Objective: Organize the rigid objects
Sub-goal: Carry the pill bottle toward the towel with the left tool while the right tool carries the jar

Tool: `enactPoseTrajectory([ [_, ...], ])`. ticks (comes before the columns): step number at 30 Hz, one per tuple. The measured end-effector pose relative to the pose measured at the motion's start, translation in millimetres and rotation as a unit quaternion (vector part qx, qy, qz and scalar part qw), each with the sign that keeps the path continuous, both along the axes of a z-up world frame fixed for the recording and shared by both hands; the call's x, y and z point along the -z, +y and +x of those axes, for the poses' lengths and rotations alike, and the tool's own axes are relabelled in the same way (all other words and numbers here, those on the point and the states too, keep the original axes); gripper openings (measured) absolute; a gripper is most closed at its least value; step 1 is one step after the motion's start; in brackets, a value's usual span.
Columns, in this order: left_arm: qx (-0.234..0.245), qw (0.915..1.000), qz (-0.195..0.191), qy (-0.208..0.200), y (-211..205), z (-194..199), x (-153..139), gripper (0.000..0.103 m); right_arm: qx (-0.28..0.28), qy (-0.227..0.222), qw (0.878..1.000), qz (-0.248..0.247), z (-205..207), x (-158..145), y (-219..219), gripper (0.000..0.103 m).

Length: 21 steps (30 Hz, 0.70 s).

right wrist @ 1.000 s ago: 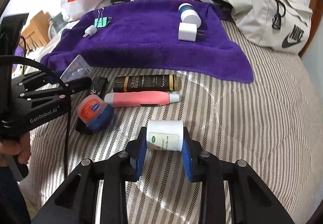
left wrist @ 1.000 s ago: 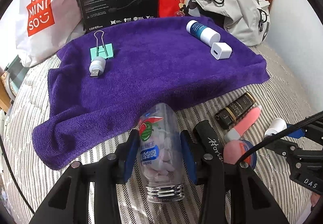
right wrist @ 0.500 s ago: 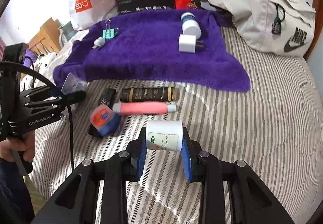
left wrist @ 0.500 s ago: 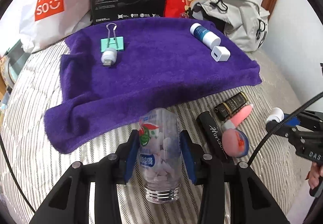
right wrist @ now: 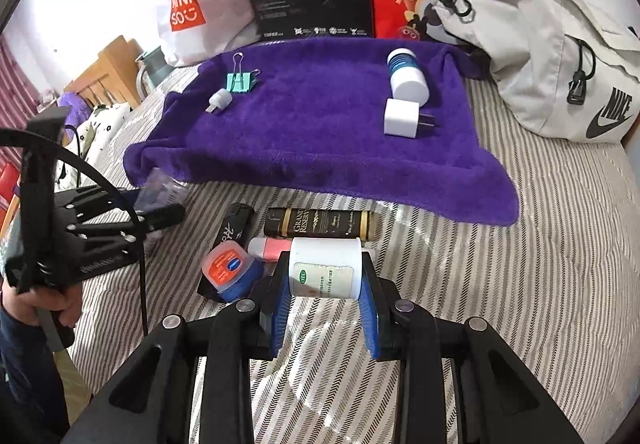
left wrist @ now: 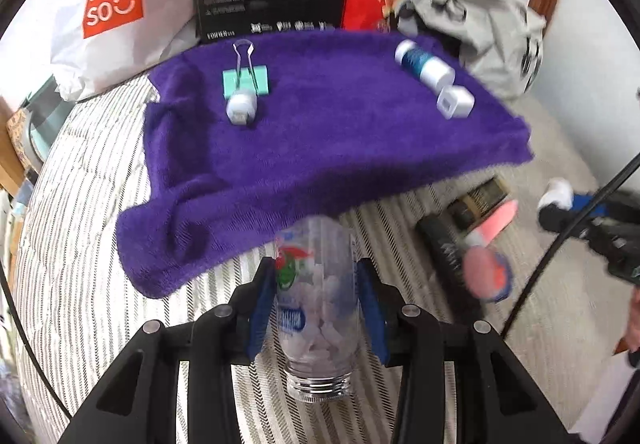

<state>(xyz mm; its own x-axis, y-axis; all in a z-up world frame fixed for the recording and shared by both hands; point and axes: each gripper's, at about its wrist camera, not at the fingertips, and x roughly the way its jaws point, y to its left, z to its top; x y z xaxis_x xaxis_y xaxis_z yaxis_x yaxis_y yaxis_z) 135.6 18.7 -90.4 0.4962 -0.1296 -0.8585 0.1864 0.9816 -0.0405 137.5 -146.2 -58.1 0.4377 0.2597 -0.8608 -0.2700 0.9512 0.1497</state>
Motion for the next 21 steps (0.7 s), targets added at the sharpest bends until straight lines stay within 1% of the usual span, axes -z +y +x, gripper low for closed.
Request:
enactPoseTrajectory([
  [4,0.010,0.9997,0.015,-0.016,-4,-7,4,0.039,0.000,0.008,1.000,-0.002,-2,4,-1,0.031],
  [8,0.017,0.9992,0.028,-0.022,-5,-15,5,0.040,0.002,0.016,1.000,-0.005,-2,8,-2,0.031],
  [12,0.021,0.9992,0.028,-0.021,-3,-23,4,0.044,-0.002,0.020,1.000,-0.008,-2,10,1,0.031],
  [15,0.021,0.9991,0.024,-0.026,-1,-28,5,0.045,-0.005,0.022,1.000,-0.009,-1,12,4,0.031],
  [16,0.020,0.9992,0.021,-0.026,0,-28,5,0.044,-0.006,0.023,1.000,-0.008,-1,13,5,0.031],
  [18,0.015,0.9994,0.018,-0.027,2,-26,4,0.039,-0.010,0.025,1.000,-0.006,-1,15,8,0.031],
  [21,0.016,0.9996,0.011,-0.023,3,-24,4,0.039,-0.013,0.026,1.000,-0.005,-1,15,10,0.031],
])
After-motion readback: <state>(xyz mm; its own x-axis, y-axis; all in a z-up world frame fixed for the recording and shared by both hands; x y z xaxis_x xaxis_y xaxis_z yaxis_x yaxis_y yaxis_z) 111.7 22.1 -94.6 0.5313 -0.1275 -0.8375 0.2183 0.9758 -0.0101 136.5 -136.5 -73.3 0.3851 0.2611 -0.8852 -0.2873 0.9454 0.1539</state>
